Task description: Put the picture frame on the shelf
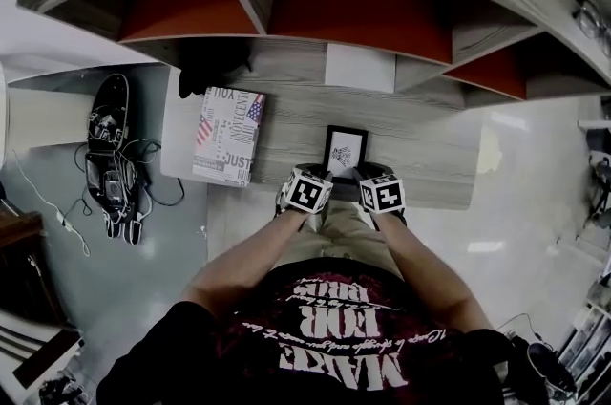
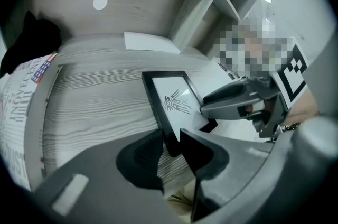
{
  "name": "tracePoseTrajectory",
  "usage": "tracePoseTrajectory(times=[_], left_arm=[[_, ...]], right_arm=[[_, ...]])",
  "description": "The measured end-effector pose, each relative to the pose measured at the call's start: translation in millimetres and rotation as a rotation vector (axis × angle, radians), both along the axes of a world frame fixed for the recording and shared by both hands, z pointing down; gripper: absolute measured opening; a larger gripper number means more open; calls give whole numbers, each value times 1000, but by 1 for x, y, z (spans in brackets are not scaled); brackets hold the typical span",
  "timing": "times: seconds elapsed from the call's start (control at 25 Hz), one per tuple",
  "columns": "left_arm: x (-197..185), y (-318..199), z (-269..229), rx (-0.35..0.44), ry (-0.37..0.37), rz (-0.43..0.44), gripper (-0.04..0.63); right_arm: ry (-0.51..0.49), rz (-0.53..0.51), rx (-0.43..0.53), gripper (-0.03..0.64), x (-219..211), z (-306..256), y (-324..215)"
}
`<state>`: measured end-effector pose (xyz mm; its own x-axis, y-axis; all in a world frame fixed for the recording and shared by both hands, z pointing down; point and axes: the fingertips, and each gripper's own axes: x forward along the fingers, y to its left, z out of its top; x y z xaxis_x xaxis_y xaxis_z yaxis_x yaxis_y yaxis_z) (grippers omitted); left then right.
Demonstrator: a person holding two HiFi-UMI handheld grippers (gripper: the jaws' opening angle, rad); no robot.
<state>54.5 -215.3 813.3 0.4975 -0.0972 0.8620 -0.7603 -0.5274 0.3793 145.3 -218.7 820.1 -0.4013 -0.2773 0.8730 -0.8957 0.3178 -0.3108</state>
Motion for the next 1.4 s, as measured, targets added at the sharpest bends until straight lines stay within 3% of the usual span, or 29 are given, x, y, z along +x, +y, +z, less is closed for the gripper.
tracePoseTrajectory(times=[0.32, 0.44, 0.8, 1.4], left_arm=[[-10, -3, -15, 14, -24, 30, 104], [-9, -18, -36, 94, 3, 24, 106], [-19, -46, -87, 205, 38, -31, 106], [-27, -65, -146, 387, 79, -63, 106]], right_arm=[[-19, -25, 24, 146, -7, -20, -6], [-34, -30, 29, 144, -8, -30, -13], [-103, -27, 104, 145, -19, -75, -42], [-77, -27, 302, 143, -28, -144, -63]])
